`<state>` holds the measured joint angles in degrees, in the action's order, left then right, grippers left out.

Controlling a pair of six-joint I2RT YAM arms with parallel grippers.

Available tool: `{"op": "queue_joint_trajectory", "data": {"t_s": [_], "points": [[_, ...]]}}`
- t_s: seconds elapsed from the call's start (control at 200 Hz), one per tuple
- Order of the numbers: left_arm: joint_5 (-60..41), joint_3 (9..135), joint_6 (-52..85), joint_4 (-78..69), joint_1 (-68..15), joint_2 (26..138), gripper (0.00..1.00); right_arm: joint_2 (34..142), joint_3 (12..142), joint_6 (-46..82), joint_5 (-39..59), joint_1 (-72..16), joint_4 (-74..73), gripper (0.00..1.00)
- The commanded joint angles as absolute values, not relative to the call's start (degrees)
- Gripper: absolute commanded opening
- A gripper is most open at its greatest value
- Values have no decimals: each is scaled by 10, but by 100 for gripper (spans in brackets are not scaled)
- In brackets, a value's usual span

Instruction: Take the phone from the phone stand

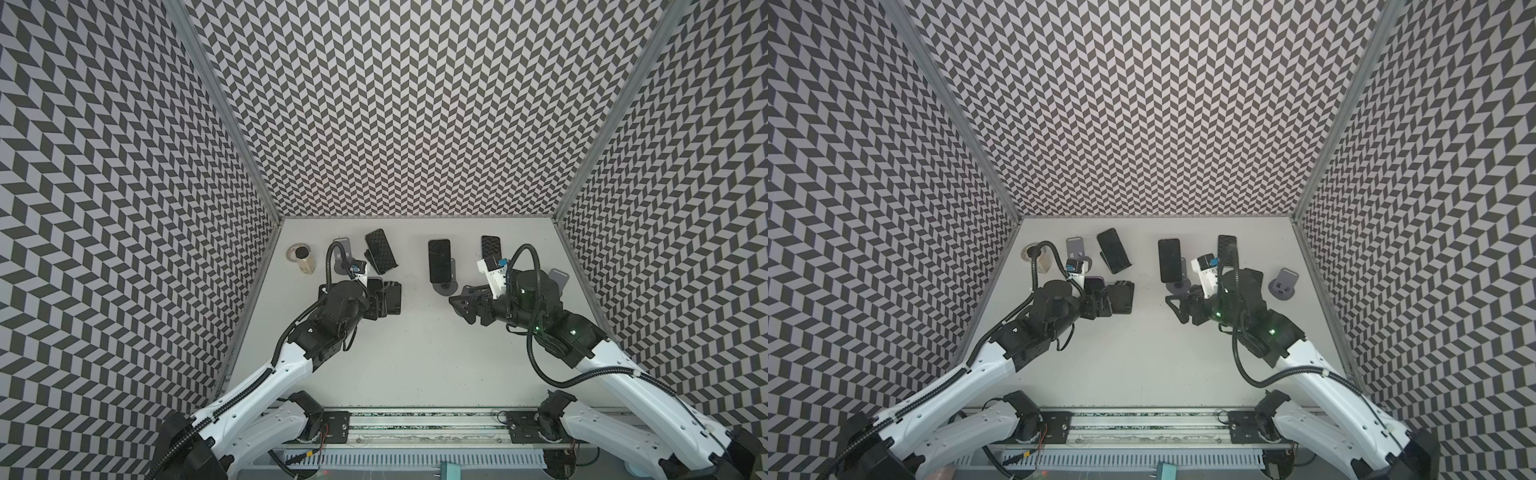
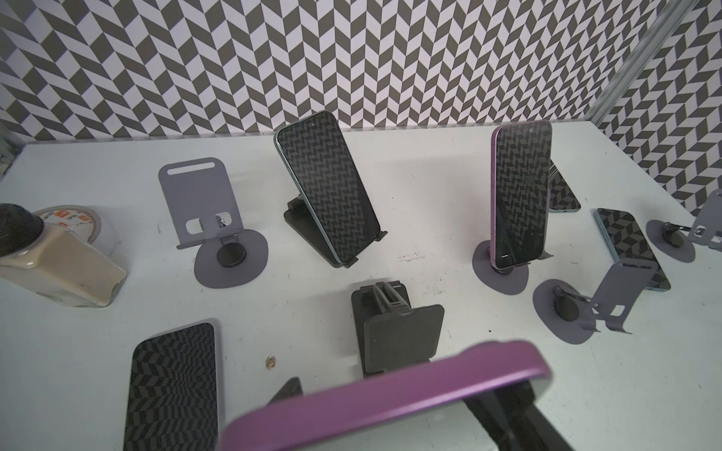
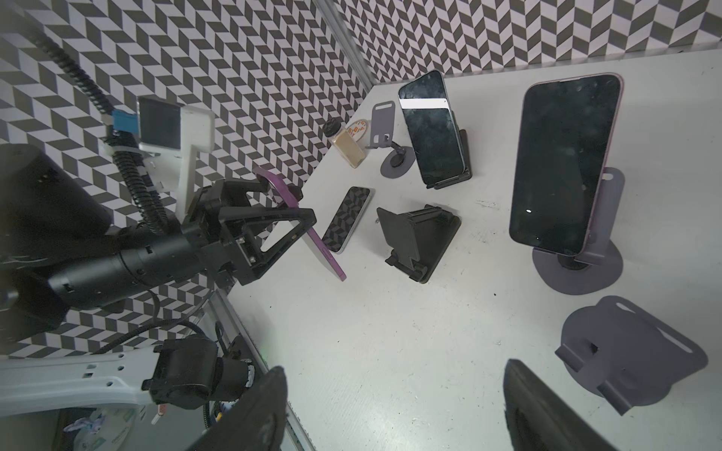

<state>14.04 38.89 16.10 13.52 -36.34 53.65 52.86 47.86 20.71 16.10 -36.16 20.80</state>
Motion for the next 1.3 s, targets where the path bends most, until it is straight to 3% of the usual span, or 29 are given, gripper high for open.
{"op": "queue_joint_trajectory", "data": {"t_s": [0.0,0.676,1.292], "points": [[151,381,167,159,-358,514,67,542,496,225,129,-386,176,84],[81,355,134,140,-232,507,62,610,521,210,103,-440,157,84],[54,325,134,111,-222,523,61,620,504,196,116,-442,146,85]]}}
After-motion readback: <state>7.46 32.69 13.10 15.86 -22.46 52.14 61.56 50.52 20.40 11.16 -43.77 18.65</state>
